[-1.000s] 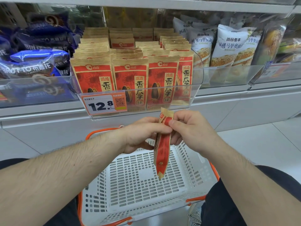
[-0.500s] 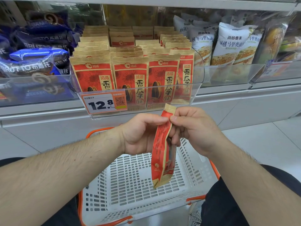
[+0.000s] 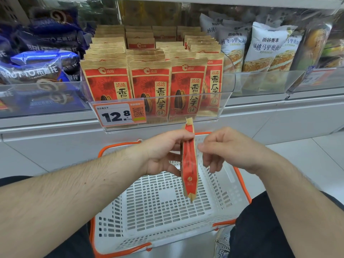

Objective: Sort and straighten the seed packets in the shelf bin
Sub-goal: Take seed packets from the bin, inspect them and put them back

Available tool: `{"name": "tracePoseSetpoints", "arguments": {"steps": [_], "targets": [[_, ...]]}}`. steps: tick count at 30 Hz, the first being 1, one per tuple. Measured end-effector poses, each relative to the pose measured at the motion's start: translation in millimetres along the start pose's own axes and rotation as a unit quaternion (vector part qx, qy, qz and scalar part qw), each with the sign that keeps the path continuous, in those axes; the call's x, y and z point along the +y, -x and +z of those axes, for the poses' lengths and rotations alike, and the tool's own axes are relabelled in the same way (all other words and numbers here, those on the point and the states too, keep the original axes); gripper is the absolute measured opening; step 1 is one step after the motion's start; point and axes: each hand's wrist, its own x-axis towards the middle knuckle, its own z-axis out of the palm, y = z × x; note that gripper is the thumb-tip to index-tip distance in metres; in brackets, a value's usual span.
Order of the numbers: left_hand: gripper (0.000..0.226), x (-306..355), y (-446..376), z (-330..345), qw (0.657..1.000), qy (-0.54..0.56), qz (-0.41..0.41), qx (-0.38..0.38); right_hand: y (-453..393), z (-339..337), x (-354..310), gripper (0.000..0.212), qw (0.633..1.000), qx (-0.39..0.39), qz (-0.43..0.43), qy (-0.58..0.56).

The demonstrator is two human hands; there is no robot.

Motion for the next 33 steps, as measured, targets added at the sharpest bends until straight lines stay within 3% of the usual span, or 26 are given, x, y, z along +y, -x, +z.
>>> {"name": "tracePoseSetpoints", "arguments": {"steps": [4,7,14,22,28,31,33], "targets": [[0.034,2,-3,0,0.997,0.065,-0.02,0.046,10,-1,-4,0.031,0.982,-0.134,0.05,0.124],[0.034,2,-4,-2,0.994,0.095,-0.034,0.052,11,3,-5,0.025,0.975,-0.167,0.054,0.137],[0.033,2,-10,-9,0.99,0.123,-0.047,0.051,9,5,-3,0.018,0.98,-0.174,0.046,0.088],[0.053,1,-11,-13,0.988,0.133,-0.075,-0.038,7,4,0,0.015,0.971,-0.236,0.004,0.027],[0.049,-1,-13,-14,0.986,0.144,-0.077,-0.047,4,2,5,0.016,0.968,-0.25,-0.005,0.014],[0.053,-1,-16,-16,0.986,0.152,-0.061,-0.041,1,4,7,0.017,0.972,-0.233,-0.008,-0.019],[0.05,-1,-17,-17,0.986,0.158,-0.043,-0.04,-3,5,8,0.022,0.981,-0.182,0.002,-0.068]]}}
